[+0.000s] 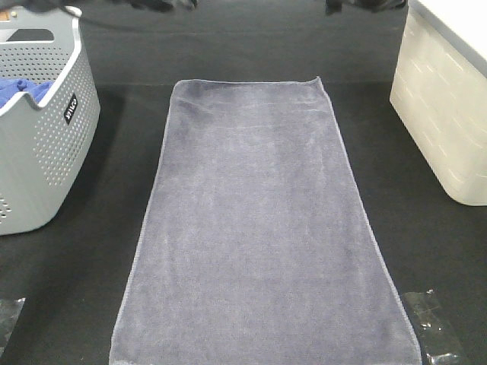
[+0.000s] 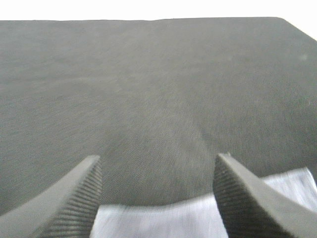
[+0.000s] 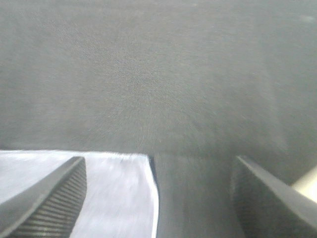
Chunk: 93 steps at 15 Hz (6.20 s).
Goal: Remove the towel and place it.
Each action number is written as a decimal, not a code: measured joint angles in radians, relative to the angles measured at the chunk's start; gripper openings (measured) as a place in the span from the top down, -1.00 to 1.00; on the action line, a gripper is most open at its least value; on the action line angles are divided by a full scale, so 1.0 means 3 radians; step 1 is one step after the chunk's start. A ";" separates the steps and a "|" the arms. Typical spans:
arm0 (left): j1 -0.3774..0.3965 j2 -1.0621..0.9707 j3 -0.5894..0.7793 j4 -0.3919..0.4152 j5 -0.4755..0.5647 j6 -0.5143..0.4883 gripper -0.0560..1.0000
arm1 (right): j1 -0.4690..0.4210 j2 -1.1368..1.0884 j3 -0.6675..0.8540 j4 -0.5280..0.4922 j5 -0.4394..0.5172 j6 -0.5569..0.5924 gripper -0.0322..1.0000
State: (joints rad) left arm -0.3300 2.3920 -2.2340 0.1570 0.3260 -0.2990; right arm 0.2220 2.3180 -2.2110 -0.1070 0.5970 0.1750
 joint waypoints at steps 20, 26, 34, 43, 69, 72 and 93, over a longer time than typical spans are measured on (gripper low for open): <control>-0.0007 -0.2137 0.0803 0.0180 0.2957 0.0497 -0.29 | 0.0000 -0.2087 0.1340 0.0500 0.2067 -0.0613 -0.52; -0.0007 -0.3257 0.2723 -0.0010 0.2963 0.0497 -0.29 | 0.0000 -0.3023 0.3063 0.0503 0.2073 -0.0670 -0.52; -0.0007 -0.5073 0.4807 -0.0300 0.2977 0.0497 -0.29 | 0.0000 -0.4210 0.4983 0.0510 0.2070 -0.0670 -0.52; -0.0007 -0.6643 0.5480 -0.0357 0.2783 0.0890 -0.29 | 0.0000 -0.5910 0.5623 0.0570 0.1677 -0.0723 -0.52; 0.0143 -0.6787 0.5757 -0.0967 0.2430 0.1797 -0.29 | 0.0000 -0.7013 0.5673 0.0590 0.1573 -0.0873 -0.52; 0.0683 -0.7153 0.5757 -0.0967 0.2430 0.1797 -0.29 | -0.0290 -0.7013 0.5673 0.0597 0.1573 -0.0873 -0.52; 0.0940 -0.7990 0.5757 -0.0967 0.2437 0.1797 -0.29 | -0.0613 -0.7750 0.5683 0.0617 0.1573 -0.0873 -0.52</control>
State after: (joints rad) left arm -0.0480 -0.0050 -0.5070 -0.1330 1.0570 0.2400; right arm 0.0380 -0.0070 -0.5060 0.0780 1.0690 -0.0870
